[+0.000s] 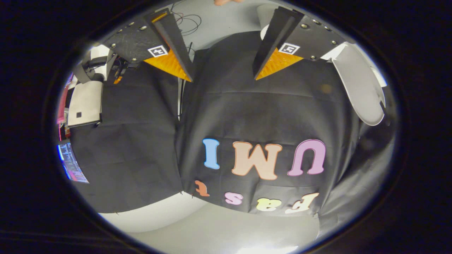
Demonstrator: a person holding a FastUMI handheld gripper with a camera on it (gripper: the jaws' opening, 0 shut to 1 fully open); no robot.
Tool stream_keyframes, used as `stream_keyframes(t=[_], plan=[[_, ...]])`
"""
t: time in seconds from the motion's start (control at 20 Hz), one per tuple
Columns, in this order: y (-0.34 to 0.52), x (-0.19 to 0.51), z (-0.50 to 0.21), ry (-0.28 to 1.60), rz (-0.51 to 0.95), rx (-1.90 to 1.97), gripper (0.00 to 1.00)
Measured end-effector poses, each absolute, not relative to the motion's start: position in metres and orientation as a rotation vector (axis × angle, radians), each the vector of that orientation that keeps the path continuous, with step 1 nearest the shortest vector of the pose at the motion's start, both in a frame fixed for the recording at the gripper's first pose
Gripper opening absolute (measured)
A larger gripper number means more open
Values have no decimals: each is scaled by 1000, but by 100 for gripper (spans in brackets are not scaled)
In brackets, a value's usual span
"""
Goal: Open the toilet lid.
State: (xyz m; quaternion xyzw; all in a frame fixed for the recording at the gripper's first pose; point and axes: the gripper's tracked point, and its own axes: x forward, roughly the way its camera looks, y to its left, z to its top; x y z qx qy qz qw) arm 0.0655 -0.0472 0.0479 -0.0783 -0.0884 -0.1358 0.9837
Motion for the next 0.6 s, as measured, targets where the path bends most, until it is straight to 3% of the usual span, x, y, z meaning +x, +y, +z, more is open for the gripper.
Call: stream_keyframes(t=[0.6], plan=[[-62, 59, 40, -151, -300, -120, 98]])
